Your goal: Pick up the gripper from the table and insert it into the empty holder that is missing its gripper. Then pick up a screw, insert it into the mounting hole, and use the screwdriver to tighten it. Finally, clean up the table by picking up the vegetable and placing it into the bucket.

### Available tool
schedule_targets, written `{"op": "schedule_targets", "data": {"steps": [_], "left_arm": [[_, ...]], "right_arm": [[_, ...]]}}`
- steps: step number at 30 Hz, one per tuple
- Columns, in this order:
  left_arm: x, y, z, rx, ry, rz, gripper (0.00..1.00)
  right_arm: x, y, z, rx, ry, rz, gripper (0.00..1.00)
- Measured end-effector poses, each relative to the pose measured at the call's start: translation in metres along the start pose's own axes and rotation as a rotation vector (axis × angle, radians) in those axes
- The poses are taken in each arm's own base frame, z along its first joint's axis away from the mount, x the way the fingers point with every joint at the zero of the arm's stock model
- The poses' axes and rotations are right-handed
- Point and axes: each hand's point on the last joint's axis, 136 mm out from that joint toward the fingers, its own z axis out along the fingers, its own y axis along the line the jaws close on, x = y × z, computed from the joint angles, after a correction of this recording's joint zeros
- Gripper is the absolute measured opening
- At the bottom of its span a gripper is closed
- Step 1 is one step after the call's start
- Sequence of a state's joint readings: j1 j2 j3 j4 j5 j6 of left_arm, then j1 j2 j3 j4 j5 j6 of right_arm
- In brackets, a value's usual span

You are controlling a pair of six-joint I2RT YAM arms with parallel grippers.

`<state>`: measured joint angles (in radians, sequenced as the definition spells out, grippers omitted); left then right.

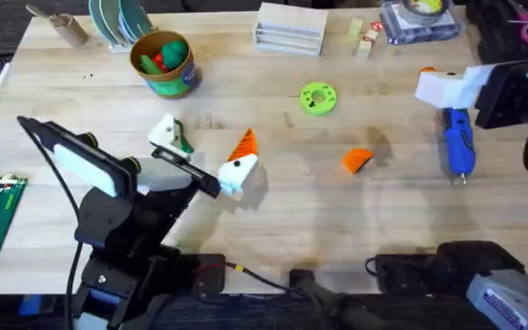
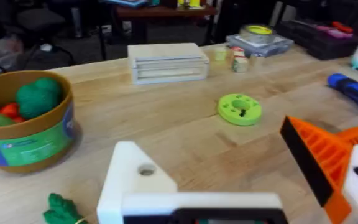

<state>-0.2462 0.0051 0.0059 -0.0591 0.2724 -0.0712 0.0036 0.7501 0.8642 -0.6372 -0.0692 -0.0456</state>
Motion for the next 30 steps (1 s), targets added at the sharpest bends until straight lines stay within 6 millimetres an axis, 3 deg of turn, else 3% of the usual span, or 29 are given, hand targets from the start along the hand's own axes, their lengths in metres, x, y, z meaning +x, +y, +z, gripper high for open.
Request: {"op": "schedule_targets", "data": {"steps": [15, 30], "left_arm": [[0.006, -0.084, -0.022, 0.511, 0.036, 0.000, 0.993], [0.008, -0.098, -0.031, 0.605, 0.048, -0.003, 0.993]], "right_arm": [[0.000, 0.000, 0.000, 0.000, 0.000, 0.000, 0.991], [0.004, 0.000, 0.001, -0.001, 0.017, 0.002, 0.991]]}}
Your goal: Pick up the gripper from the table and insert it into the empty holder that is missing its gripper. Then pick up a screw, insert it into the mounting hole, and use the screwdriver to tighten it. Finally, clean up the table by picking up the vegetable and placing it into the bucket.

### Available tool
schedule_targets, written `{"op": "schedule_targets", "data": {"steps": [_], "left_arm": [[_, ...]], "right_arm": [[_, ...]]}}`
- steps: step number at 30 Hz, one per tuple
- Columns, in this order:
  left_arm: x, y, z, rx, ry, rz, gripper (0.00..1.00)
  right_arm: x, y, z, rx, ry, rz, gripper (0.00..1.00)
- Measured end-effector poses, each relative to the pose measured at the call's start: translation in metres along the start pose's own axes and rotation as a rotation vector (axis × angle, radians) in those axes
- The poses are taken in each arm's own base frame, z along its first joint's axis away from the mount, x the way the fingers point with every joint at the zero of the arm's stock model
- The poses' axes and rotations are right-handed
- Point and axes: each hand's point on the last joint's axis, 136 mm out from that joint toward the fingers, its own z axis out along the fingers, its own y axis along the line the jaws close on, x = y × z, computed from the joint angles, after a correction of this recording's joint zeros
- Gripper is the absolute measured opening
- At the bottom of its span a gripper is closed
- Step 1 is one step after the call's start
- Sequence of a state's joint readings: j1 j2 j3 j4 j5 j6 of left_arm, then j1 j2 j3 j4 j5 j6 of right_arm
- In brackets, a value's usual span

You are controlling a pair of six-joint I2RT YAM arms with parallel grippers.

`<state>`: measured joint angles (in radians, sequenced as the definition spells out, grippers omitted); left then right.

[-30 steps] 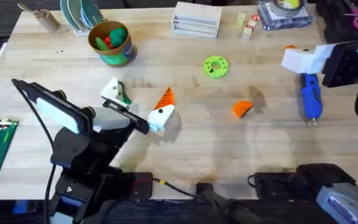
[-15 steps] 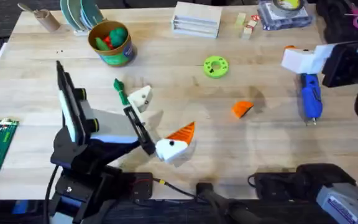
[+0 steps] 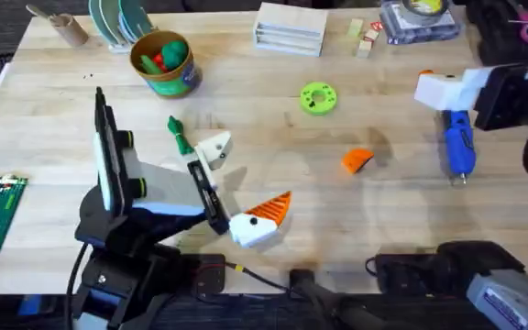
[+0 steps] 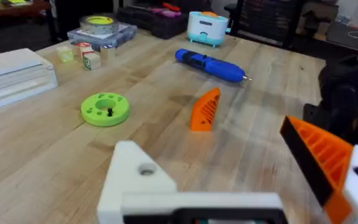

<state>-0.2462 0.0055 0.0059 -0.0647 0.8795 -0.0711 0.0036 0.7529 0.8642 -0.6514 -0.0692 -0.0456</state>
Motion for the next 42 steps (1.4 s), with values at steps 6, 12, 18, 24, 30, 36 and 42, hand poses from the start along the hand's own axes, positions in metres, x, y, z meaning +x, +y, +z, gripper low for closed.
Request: {"op": "schedule_targets", "data": {"steps": [6, 12, 18, 24, 30, 36, 42], "left_arm": [[0.000, 0.000, 0.000, 0.000, 0.000, 0.000, 0.993], [0.000, 0.000, 0.000, 0.001, 0.000, 0.003, 0.993], [0.000, 0.000, 0.000, 0.002, 0.000, 0.011, 0.993], [0.000, -0.001, 0.000, 0.009, 0.000, 0.012, 0.992], [0.000, -0.002, 0.000, 0.012, 0.001, 0.011, 0.993], [0.000, -0.002, 0.000, 0.014, 0.001, 0.012, 0.993], [0.000, -0.003, 0.000, 0.014, 0.001, 0.011, 0.993]], "right_arm": [[0.029, 0.012, 0.010, -0.046, 0.184, -0.050, 0.991], [0.049, 0.045, 0.013, -0.158, 0.393, -0.179, 0.991], [0.073, 0.067, 0.020, -0.223, 0.539, -0.313, 0.991], [0.096, 0.075, 0.033, -0.242, 0.665, -0.343, 0.991], [0.115, 0.075, 0.046, -0.238, 0.778, -0.338, 0.991], [0.129, 0.080, 0.055, -0.248, 0.850, -0.358, 0.991], [0.140, 0.086, 0.061, -0.259, 0.899, -0.382, 0.967]]}}
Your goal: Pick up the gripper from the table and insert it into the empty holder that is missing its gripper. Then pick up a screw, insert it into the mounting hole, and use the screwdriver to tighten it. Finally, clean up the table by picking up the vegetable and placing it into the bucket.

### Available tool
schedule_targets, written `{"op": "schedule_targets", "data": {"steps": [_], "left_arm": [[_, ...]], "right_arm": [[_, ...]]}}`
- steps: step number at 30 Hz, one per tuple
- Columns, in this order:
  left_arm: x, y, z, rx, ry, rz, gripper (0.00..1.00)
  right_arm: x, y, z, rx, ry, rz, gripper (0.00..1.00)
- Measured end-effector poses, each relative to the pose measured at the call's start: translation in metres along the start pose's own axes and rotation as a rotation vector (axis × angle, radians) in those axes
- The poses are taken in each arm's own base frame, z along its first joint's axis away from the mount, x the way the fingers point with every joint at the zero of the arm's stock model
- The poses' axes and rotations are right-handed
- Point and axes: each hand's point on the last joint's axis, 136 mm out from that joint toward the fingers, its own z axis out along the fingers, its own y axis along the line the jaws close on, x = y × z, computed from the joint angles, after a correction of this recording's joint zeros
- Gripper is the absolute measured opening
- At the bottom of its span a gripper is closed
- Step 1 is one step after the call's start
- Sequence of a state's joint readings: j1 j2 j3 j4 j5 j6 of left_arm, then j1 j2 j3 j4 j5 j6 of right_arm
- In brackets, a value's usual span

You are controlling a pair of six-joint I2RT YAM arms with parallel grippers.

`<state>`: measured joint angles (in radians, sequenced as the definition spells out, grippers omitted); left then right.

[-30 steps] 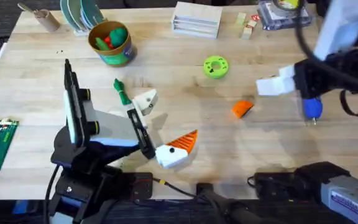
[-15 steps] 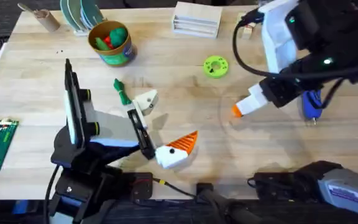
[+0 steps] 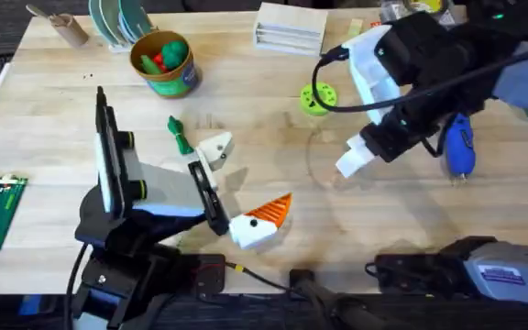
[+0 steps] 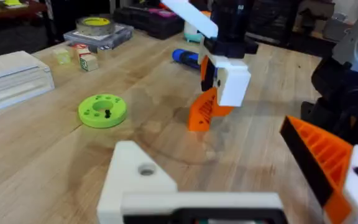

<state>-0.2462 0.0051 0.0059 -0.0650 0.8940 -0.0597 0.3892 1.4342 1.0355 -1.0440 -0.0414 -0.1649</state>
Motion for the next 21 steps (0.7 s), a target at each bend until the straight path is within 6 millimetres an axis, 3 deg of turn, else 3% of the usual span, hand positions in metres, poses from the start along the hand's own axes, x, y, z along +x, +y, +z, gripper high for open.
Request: {"op": "schedule_targets", "data": {"steps": [6, 12, 15, 21], "left_arm": [[0.0000, 0.0000, 0.0000, 0.000, 0.000, 0.000, 0.993], [0.0000, 0.0000, 0.0000, 0.000, 0.000, 0.000, 0.993], [0.0001, 0.0000, 0.0000, 0.000, 0.000, 0.000, 0.993], [0.0000, 0.0000, 0.0000, 0.000, 0.000, 0.000, 0.993]], "right_arm": [[-0.0059, -0.0007, 0.0044, 0.001, -0.007, -0.002, 0.734], [-0.0059, -0.0005, 0.0043, 0.001, -0.008, 0.004, 0.325], [-0.0060, -0.0006, 0.0042, 0.001, -0.008, 0.007, 0.039], [-0.0050, -0.0002, 0.0024, 0.000, -0.008, 0.009, 0.017]]}}
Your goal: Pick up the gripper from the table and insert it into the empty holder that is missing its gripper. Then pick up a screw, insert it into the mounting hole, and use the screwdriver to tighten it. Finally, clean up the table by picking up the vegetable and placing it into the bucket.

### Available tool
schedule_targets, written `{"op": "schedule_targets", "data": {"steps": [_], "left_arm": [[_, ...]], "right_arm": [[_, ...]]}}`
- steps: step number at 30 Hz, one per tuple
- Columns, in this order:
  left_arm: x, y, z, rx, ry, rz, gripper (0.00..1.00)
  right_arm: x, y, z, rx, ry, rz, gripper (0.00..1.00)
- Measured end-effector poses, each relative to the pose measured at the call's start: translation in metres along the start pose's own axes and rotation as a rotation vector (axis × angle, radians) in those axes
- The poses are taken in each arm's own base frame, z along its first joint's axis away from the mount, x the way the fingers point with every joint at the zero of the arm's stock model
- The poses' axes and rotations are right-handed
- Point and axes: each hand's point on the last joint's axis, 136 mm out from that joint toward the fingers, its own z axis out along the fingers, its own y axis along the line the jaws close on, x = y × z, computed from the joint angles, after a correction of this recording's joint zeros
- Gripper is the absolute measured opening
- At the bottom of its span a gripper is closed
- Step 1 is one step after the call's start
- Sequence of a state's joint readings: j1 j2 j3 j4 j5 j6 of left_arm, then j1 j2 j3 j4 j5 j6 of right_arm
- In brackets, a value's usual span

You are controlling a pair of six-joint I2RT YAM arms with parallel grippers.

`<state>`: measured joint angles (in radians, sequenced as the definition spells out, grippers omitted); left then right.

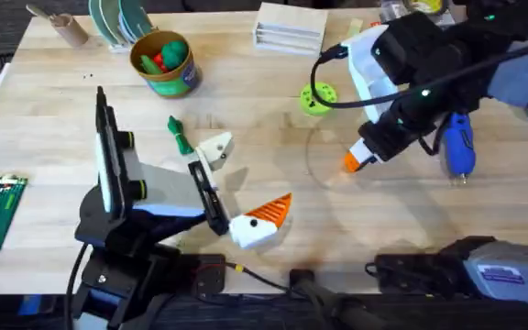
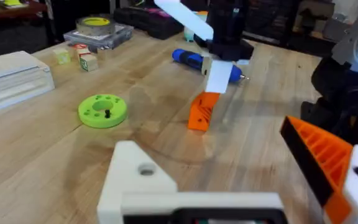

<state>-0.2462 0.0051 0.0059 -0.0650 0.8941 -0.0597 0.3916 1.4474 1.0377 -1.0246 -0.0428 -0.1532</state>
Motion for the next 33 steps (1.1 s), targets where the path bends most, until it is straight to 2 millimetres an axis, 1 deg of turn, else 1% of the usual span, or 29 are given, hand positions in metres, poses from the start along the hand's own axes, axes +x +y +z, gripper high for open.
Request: {"op": "schedule_targets", "data": {"steps": [2, 5, 9, 12, 15, 18, 19, 21, 23, 25, 27, 28, 30, 33], "left_arm": [[0.000, 0.000, 0.000, 0.000, 0.000, 0.000, 0.993], [0.000, 0.000, 0.000, 0.000, 0.000, 0.000, 0.993], [0.000, 0.000, 0.000, 0.000, 0.000, 0.000, 0.993], [0.000, 0.000, 0.000, 0.000, 0.000, 0.000, 0.992], [0.000, 0.000, 0.000, 0.000, 0.000, 0.000, 0.993], [0.000, 0.000, 0.000, 0.000, 0.000, 0.000, 0.993], [0.000, 0.000, 0.000, 0.000, 0.000, 0.000, 0.992], [0.000, 0.000, 0.000, 0.000, 0.000, 0.000, 0.993], [0.000, 0.000, 0.000, 0.000, 0.000, 0.000, 0.993], [0.000, 0.000, 0.000, 0.000, 0.000, 0.000, 0.993], [0.000, 0.000, 0.000, 0.000, 0.000, 0.000, 0.993], [0.000, 0.000, 0.000, 0.000, 0.000, 0.000, 0.993], [0.000, 0.000, 0.000, 0.000, 0.000, 0.000, 0.993], [0.000, 0.000, 0.000, 0.000, 0.000, 0.000, 0.993]], "right_arm": [[0.000, 0.001, -0.006, 0.002, -0.016, -0.002, 0.016], [-0.009, 0.001, -0.031, 0.017, -0.107, -0.008, 0.016], [-0.026, 0.002, -0.082, 0.046, -0.296, -0.023, 0.015], [-0.029, 0.003, -0.122, 0.072, -0.434, -0.028, 0.014], [-0.025, 0.000, -0.159, 0.113, -0.558, -0.020, 0.013], [-0.015, -0.001, -0.194, 0.148, -0.685, -0.011, 0.013], [-0.009, -0.001, -0.203, 0.154, -0.723, 0.000, 0.013], [0.003, 0.000, -0.216, 0.155, -0.770, 0.037, 0.013], [0.016, 0.000, -0.219, 0.140, -0.784, 0.089, 0.013], [0.025, 0.002, -0.216, 0.111, -0.772, 0.141, 0.012], [0.027, 0.005, -0.204, 0.068, -0.753, 0.190, 0.011], [0.026, 0.007, -0.195, 0.038, -0.742, 0.211, 0.011], [0.016, 0.013, -0.178, -0.031, -0.745, 0.235, 0.011], [-0.018, 0.026, -0.159, -0.182, -0.831, 0.227, 0.011]]}}
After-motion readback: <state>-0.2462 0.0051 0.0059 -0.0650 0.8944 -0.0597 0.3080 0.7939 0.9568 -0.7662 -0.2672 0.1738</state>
